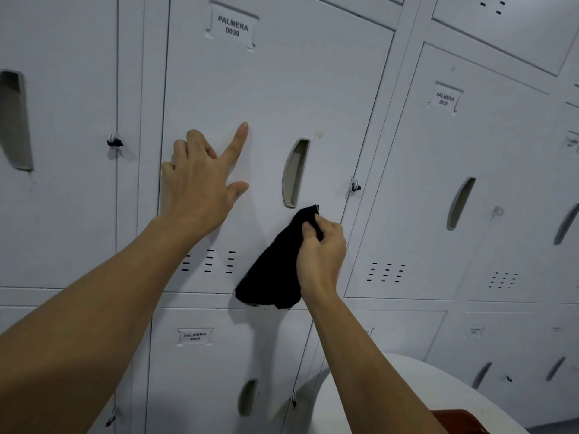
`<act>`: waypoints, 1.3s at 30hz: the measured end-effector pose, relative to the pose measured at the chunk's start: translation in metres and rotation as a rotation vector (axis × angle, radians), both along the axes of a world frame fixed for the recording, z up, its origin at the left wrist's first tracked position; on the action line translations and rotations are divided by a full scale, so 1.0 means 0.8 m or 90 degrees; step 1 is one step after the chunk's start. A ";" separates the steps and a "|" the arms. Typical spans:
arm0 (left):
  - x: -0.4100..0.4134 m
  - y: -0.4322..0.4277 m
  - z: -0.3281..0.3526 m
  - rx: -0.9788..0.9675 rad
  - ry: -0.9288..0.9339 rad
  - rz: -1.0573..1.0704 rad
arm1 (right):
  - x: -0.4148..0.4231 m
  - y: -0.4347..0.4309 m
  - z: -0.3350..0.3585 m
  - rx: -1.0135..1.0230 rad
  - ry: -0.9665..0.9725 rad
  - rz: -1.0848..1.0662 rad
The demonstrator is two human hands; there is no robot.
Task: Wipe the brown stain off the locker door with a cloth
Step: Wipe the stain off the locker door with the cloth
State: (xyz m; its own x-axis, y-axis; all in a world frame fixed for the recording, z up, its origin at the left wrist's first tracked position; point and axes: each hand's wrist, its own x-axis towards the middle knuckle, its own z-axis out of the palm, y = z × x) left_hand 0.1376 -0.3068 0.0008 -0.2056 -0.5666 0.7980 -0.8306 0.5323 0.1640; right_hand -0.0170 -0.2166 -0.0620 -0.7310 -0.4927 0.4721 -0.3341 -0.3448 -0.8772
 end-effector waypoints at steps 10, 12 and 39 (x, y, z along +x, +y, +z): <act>0.001 0.000 0.002 0.002 0.005 -0.014 | 0.038 -0.009 0.026 -0.005 -0.030 0.094; 0.003 -0.001 0.002 -0.001 -0.001 -0.013 | 0.033 -0.002 0.033 -0.057 -0.036 0.071; 0.006 -0.008 0.003 -0.002 0.002 -0.043 | 0.003 -0.041 0.056 -0.087 0.790 -0.215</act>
